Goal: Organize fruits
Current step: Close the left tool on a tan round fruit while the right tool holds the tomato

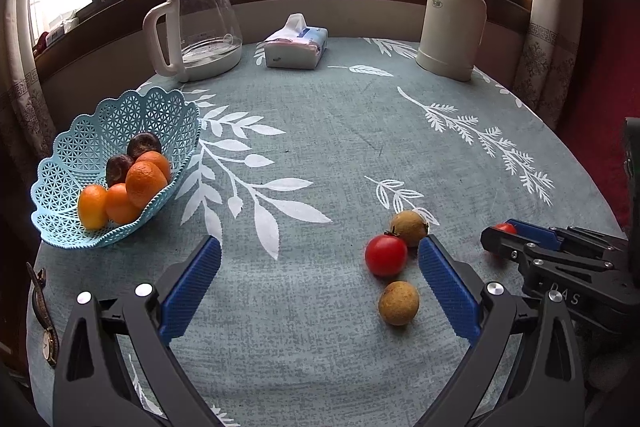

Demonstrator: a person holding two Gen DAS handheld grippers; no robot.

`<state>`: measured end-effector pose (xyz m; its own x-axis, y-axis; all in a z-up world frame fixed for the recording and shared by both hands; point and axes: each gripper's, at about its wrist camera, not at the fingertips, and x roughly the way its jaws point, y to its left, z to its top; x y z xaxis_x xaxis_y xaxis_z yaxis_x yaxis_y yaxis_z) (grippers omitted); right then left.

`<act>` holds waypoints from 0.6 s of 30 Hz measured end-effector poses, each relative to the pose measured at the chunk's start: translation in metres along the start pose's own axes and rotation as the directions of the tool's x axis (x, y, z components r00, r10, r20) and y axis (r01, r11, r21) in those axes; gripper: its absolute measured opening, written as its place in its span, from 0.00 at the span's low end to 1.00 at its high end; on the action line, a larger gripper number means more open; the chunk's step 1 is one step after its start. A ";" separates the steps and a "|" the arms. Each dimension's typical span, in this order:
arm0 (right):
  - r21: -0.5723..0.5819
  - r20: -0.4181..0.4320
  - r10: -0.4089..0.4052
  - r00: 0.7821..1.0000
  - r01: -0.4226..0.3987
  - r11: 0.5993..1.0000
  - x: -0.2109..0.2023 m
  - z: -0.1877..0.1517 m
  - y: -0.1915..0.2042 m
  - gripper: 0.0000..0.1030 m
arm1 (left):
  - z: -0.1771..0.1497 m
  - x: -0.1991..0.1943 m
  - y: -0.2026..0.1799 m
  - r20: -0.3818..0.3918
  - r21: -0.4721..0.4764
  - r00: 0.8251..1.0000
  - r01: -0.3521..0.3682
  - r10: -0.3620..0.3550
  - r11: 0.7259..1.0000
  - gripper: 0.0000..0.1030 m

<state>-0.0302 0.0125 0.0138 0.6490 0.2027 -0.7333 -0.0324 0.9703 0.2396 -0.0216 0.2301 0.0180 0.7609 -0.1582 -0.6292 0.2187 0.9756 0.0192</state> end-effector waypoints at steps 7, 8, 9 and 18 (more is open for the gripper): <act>0.042 0.051 -0.041 0.998 0.039 0.998 -0.011 0.006 -0.020 0.33 | 0.000 0.003 -0.010 -0.009 0.020 1.000 0.009 -0.009 1.000 0.97; 0.047 0.053 -0.043 0.998 0.040 0.998 -0.011 0.006 -0.022 0.33 | 0.000 0.003 -0.012 -0.010 0.023 1.000 0.010 -0.010 1.000 0.97; 0.053 0.054 -0.045 0.998 0.042 0.998 -0.011 0.006 -0.024 0.33 | -0.001 0.004 -0.014 -0.012 0.027 1.000 0.012 -0.011 1.000 0.97; 0.076 0.048 -0.038 0.998 0.034 0.997 -0.007 0.003 -0.029 0.33 | -0.004 0.012 -0.023 -0.035 0.043 0.999 0.011 -0.009 0.999 0.97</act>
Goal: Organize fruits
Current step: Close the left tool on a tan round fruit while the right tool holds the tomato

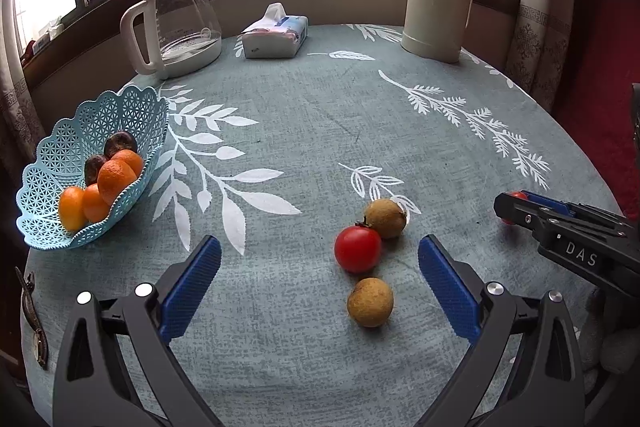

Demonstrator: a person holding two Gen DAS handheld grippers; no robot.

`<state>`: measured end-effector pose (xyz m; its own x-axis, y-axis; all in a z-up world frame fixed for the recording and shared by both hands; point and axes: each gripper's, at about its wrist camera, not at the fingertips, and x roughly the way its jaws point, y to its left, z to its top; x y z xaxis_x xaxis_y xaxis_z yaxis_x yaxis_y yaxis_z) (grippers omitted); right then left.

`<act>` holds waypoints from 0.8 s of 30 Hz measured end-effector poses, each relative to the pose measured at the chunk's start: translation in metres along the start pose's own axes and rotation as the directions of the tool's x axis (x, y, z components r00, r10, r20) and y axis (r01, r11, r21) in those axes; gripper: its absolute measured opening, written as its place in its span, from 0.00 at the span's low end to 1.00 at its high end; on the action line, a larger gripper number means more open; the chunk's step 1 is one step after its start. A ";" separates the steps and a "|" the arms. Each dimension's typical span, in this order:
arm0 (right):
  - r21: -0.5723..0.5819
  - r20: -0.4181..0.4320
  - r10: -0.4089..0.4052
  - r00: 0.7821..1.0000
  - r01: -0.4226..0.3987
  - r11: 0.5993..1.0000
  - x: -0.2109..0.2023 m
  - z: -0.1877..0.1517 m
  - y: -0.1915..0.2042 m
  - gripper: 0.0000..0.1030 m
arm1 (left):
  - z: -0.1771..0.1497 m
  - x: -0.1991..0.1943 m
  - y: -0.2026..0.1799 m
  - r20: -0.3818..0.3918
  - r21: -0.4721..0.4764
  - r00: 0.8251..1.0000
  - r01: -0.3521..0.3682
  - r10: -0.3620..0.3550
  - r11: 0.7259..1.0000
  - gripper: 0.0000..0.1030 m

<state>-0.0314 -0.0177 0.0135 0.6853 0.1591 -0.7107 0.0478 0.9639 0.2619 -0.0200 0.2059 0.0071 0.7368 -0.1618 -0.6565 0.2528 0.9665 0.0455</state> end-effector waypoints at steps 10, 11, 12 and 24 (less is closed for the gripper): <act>0.006 -0.003 0.014 1.000 -0.014 1.000 0.001 -0.002 -0.001 0.33 | -0.006 0.015 -0.004 -0.050 -0.018 0.997 0.055 -0.056 0.998 0.97; 0.007 -0.004 0.014 1.000 -0.014 1.000 0.001 -0.002 -0.001 0.33 | -0.007 0.016 -0.005 -0.051 -0.016 0.997 0.060 -0.061 0.998 0.97; 0.007 -0.004 0.015 1.000 -0.015 1.000 0.001 -0.002 -0.001 0.33 | -0.007 0.016 -0.005 -0.052 -0.015 0.997 0.063 -0.064 0.998 0.95; 0.009 -0.006 0.018 1.000 -0.018 1.000 0.002 -0.002 -0.001 0.33 | -0.017 0.015 -0.011 -0.092 0.013 0.993 0.080 -0.079 0.997 0.37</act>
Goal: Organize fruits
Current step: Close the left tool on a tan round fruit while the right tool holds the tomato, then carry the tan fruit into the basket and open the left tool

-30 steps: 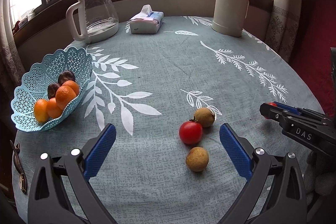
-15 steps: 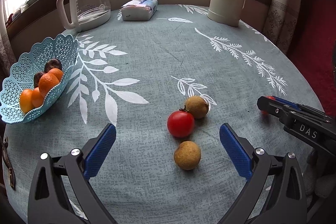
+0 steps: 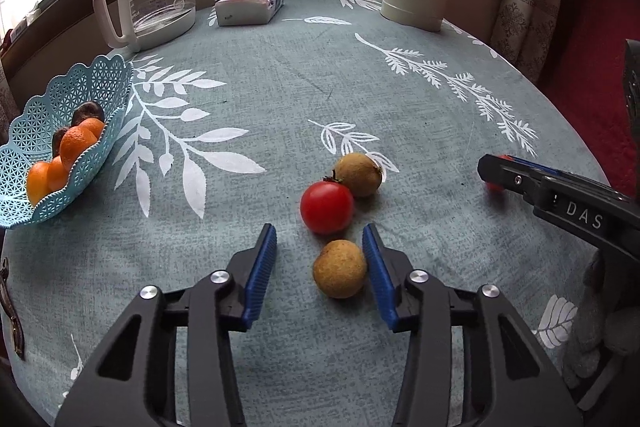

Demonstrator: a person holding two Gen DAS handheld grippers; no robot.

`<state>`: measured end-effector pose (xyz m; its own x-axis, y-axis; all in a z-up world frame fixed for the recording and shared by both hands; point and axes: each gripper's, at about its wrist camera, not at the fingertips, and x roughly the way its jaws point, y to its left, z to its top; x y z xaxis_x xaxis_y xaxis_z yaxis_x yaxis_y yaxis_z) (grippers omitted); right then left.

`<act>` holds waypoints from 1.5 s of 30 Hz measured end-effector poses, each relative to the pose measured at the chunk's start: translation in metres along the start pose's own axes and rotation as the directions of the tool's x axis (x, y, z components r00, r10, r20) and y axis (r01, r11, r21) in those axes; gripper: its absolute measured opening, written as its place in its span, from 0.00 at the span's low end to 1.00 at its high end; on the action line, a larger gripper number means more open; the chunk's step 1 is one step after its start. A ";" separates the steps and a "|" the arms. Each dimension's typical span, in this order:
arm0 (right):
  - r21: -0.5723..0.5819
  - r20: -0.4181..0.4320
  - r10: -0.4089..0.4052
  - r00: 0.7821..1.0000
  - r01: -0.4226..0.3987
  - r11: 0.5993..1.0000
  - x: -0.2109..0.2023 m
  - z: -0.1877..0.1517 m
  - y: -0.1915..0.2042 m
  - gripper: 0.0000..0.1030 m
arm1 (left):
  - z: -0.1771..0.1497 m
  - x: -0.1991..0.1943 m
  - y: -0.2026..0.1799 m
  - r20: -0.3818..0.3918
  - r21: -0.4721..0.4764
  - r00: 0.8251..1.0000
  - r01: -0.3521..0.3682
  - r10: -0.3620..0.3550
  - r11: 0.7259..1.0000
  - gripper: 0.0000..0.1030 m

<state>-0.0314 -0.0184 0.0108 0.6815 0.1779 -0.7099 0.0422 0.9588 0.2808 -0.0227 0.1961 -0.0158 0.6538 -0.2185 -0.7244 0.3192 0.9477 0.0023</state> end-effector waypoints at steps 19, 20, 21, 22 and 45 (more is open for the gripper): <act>0.008 0.031 -0.004 1.000 0.004 1.000 -0.011 0.003 0.001 0.33 | 0.008 -0.031 0.021 0.100 -0.042 0.994 -0.048 0.052 0.998 0.25; 0.006 0.035 -0.004 0.999 0.003 1.000 -0.012 0.004 0.002 0.33 | 0.010 -0.033 0.023 0.110 -0.047 0.992 -0.057 0.062 0.997 0.25; 0.005 0.039 -0.002 0.999 0.002 1.000 -0.013 0.005 0.003 0.33 | 0.011 -0.035 0.027 0.118 -0.051 0.991 -0.063 0.069 0.997 0.25; 0.003 0.042 0.000 0.999 0.000 1.000 -0.015 0.005 0.005 0.33 | 0.013 -0.037 0.030 0.126 -0.055 0.989 -0.070 0.076 0.996 0.25; -0.045 0.066 0.047 0.997 -0.044 0.998 -0.023 0.016 0.039 0.33 | 0.031 -0.059 0.094 0.210 -0.182 0.955 -0.171 0.208 0.968 0.25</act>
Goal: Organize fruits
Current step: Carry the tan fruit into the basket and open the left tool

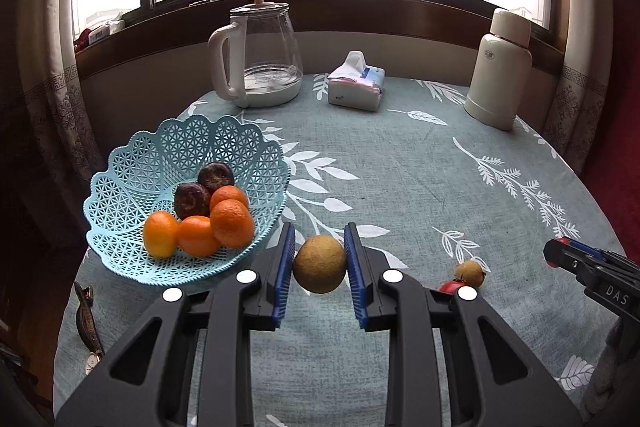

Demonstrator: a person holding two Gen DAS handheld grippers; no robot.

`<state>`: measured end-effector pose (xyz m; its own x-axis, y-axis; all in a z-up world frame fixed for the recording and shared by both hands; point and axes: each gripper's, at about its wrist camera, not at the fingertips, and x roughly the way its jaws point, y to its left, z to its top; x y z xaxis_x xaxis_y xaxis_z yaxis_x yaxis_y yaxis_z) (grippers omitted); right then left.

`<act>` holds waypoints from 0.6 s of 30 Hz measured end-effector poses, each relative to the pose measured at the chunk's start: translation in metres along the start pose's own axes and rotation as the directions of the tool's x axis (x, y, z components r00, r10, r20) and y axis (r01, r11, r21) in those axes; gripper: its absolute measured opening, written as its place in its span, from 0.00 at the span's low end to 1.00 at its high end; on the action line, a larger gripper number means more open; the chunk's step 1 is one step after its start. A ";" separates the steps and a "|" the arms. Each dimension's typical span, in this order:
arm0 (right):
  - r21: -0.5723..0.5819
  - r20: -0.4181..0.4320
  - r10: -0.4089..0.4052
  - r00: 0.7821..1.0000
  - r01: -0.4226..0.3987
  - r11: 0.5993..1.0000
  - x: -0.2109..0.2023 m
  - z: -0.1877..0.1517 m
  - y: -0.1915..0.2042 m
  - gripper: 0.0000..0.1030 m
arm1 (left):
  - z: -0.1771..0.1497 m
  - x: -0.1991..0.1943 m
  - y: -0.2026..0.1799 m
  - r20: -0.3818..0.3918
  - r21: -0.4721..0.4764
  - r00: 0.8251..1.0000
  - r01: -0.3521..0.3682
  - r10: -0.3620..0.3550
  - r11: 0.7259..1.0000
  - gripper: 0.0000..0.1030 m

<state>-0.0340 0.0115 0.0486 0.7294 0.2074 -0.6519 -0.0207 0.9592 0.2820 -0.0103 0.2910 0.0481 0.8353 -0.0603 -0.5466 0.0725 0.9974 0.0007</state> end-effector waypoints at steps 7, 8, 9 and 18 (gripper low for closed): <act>-0.010 0.003 0.010 1.000 -0.010 1.000 0.002 0.004 0.012 0.33 | 0.009 0.009 0.047 0.007 -0.088 0.997 -0.078 0.079 0.993 0.25; -0.012 0.001 0.010 1.000 -0.010 1.000 0.003 0.004 0.013 0.33 | 0.010 0.010 0.054 0.007 -0.101 0.996 -0.089 0.090 0.991 0.25; -0.014 -0.001 0.010 1.000 -0.010 1.000 0.003 0.004 0.015 0.33 | 0.011 0.011 0.061 0.007 -0.111 0.995 -0.098 0.100 0.989 0.25; -0.031 -0.015 0.014 1.000 -0.015 0.999 0.011 0.006 0.027 0.33 | 0.014 0.017 0.099 0.001 -0.176 0.989 -0.146 0.149 0.974 0.25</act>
<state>-0.0225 0.0386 0.0539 0.7188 0.2238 -0.6582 -0.0526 0.9616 0.2695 0.0185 0.3880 0.0503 0.8372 0.0885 -0.5396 -0.1473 0.9868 -0.0667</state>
